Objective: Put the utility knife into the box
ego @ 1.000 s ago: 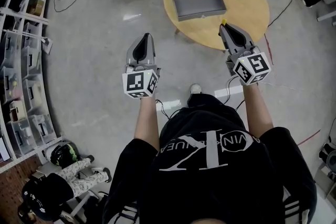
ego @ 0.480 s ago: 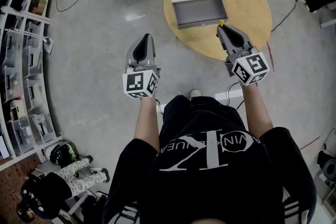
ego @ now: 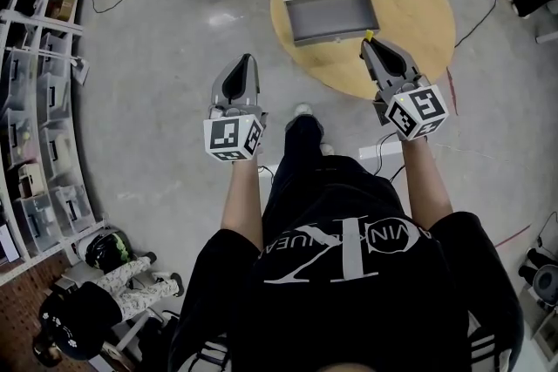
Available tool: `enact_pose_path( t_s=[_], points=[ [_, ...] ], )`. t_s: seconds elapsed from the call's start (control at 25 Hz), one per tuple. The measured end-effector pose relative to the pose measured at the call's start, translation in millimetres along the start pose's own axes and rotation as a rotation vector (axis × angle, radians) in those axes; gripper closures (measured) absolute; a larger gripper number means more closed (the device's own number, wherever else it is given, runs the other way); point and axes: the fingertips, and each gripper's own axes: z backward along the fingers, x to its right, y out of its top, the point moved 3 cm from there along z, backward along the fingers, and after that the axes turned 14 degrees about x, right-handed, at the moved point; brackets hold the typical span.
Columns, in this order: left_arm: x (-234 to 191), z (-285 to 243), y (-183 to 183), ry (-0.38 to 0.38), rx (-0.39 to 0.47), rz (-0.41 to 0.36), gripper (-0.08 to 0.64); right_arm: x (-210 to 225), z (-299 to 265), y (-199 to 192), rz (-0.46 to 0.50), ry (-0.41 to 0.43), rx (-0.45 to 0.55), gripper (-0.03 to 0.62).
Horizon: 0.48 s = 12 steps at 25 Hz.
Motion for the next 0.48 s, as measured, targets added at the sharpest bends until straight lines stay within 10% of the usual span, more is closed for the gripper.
enact_pose_path(
  t_s=[0.48],
  points=[
    [-28, -62, -15, -0.026, 0.008, 0.020, 0.549, 31, -47, -15, 0.016, 0.010, -0.046, 0.560]
  ],
)
